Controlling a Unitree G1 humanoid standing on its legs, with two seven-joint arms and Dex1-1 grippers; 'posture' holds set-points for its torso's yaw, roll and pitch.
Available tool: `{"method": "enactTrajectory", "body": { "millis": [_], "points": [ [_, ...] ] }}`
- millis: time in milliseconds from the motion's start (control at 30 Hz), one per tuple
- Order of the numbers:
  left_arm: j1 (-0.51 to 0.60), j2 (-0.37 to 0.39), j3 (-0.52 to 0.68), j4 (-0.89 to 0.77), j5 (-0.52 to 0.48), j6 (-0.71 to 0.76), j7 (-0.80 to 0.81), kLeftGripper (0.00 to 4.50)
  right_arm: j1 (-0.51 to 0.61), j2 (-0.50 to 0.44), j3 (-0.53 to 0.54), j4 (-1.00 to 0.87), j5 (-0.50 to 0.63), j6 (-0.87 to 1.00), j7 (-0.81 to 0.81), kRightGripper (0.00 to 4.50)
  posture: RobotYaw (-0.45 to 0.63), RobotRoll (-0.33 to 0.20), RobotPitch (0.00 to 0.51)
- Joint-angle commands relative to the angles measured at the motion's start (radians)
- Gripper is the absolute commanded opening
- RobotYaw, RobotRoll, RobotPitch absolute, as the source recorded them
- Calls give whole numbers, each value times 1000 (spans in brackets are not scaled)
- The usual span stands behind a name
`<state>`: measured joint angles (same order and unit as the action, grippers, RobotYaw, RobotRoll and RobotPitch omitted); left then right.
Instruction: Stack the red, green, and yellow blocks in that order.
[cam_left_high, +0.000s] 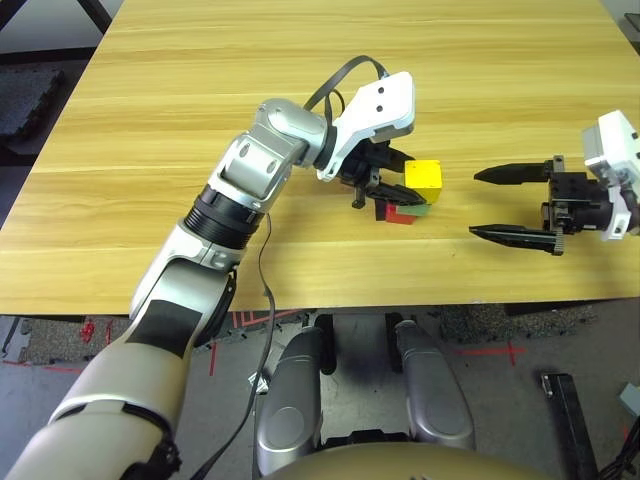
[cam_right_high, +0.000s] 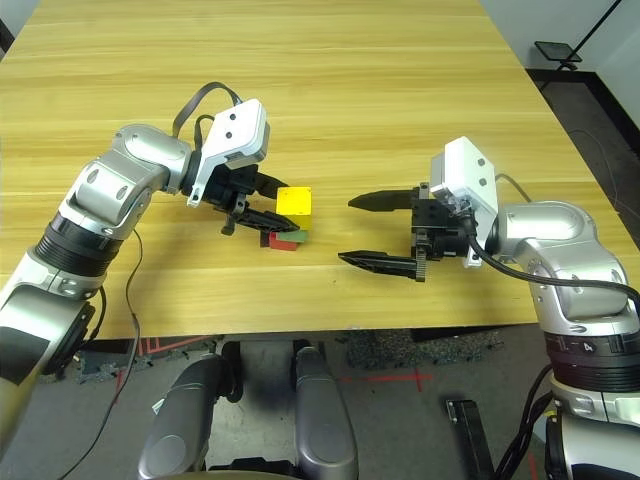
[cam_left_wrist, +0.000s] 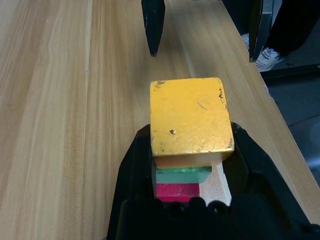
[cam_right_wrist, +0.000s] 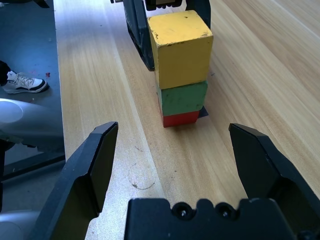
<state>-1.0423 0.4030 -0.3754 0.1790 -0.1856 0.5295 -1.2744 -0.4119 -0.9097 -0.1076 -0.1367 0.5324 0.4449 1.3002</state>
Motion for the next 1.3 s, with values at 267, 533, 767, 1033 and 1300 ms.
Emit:
{"method": "enactTrajectory", "body": {
  "millis": [267,533,767,1033,1300],
  "points": [
    [9,-5,-14,11,18,-10,-13,4482,-2,8,12,-7,7,-1,5,4500,180,115,289],
    [-4,39,-1,1,17,-4,-42,4482,-4,2,13,-1,5,-3,15,4500,185,116,288],
    [23,183,49,-43,-13,45,-103,4482,-20,-56,-6,68,-18,-31,60,4500,175,110,288],
    [-10,248,152,135,21,15,2,4482,-191,-138,11,419,-133,-198,138,4500,181,107,283],
    [94,214,414,285,54,-70,492,4482,-293,19,-43,616,-247,-362,-205,4500,193,95,291]
  ]
}}
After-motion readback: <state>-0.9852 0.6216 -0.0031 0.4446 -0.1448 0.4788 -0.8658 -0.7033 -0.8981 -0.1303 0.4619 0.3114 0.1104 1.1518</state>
